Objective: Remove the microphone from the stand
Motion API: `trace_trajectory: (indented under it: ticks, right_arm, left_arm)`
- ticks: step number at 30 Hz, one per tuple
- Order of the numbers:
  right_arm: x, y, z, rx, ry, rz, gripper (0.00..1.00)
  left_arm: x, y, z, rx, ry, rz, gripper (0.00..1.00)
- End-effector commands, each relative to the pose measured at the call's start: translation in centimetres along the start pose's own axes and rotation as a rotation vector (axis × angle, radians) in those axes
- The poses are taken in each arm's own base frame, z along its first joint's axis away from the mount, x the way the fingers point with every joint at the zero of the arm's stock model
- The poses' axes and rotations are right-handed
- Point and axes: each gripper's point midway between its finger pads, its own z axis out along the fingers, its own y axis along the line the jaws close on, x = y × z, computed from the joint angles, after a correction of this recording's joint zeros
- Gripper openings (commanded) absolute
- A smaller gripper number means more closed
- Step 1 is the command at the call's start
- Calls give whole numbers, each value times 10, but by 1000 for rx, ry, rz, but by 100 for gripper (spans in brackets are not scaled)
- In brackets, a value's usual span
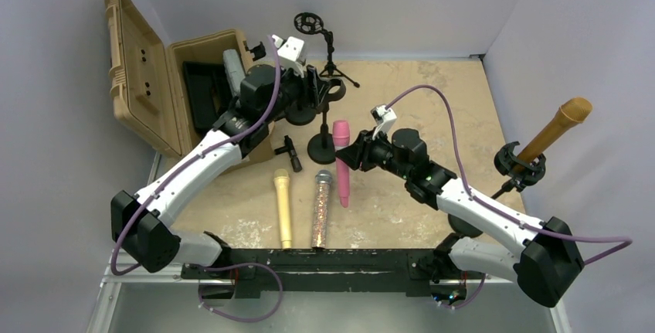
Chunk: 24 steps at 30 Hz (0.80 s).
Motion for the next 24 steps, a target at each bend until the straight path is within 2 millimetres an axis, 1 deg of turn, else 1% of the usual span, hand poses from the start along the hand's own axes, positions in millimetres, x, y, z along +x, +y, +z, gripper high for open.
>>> trace_trajectory:
  ticks: [1,2,5,8,13,17,20,24]
  right_arm:
    - [-4,7,1,-32,-18,15,0]
    - [-3,8,1,-38,-14,15,0]
    - [0,7,4,-42,-8,15,0]
    - [4,9,7,-57,12,13,0]
    - [9,1,8,-21,22,34,0]
    - [20,-6,9,6,43,76,0]
    - [32,-8,10,1,81,103,0]
    - [46,-15,12,15,116,115,0]
  left_arm:
    - [66,18,-7,-93,136,-20,46]
    - [73,17,-5,-89,129,-28,46]
    - [87,12,-1,-93,189,-5,44]
    - [108,21,-2,-151,227,-33,43]
    - [133,27,-7,-195,258,-92,43]
    - [151,27,-8,-216,279,-98,42]
    - [166,28,-8,-235,281,-107,42]
    - [178,29,-9,-248,289,-125,42]
